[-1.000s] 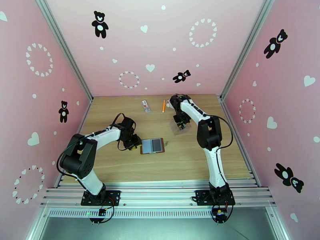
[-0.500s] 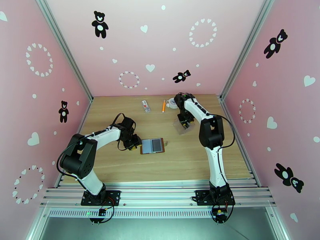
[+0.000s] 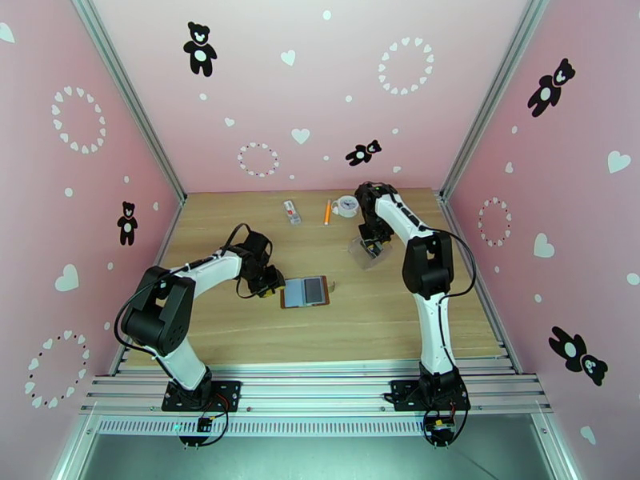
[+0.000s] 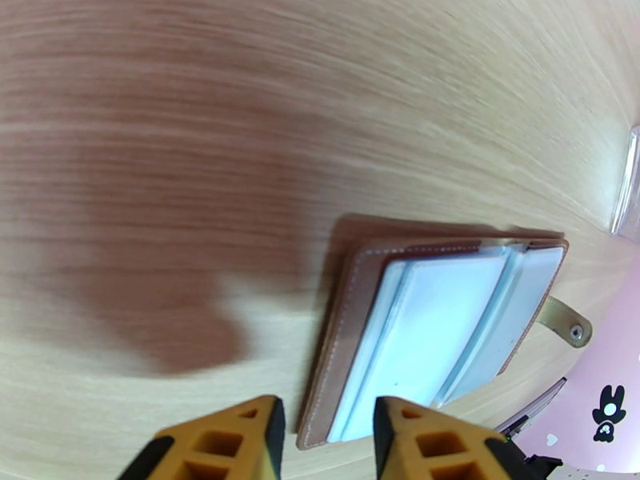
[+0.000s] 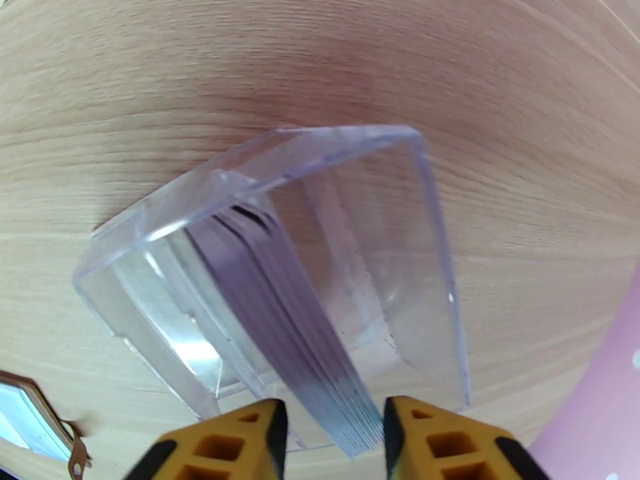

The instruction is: Put the credit cards into the card holder

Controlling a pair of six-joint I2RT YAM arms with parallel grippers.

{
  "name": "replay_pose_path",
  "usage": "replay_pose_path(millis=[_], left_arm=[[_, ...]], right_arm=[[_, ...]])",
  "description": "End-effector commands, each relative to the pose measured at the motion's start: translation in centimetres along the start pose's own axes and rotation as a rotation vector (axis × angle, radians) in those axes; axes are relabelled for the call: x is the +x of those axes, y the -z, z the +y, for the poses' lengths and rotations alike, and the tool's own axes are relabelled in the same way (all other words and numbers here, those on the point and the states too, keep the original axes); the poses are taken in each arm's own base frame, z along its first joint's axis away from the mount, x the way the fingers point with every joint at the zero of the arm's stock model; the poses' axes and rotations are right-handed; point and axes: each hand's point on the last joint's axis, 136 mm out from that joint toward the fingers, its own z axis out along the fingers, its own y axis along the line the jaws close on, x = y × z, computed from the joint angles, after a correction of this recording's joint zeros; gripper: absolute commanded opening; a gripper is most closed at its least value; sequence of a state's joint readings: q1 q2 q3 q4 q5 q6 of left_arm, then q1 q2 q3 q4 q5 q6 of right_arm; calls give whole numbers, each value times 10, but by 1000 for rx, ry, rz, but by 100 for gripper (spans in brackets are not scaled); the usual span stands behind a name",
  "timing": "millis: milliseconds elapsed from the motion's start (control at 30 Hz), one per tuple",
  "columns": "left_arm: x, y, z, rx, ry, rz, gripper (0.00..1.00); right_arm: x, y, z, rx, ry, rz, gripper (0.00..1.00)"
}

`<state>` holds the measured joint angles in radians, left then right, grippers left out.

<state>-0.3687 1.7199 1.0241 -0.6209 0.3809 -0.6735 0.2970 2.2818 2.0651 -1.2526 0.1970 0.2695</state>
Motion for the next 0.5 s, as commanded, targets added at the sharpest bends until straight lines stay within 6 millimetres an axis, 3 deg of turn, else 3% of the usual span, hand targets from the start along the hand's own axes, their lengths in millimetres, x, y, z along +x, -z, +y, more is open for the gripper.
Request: replay_pose_path(millis=[0, 300, 467], left_arm=[[-2, -1, 0, -7, -8, 6, 36], [1, -1, 3, -10, -9, 10, 36], [1, -1, 3, -10, -10, 12, 36]], right_arm=[[1, 16, 5, -41, -14, -34, 45], [2, -7, -6, 56, 45, 14, 48], [6, -10, 11, -30, 27, 37, 41]])
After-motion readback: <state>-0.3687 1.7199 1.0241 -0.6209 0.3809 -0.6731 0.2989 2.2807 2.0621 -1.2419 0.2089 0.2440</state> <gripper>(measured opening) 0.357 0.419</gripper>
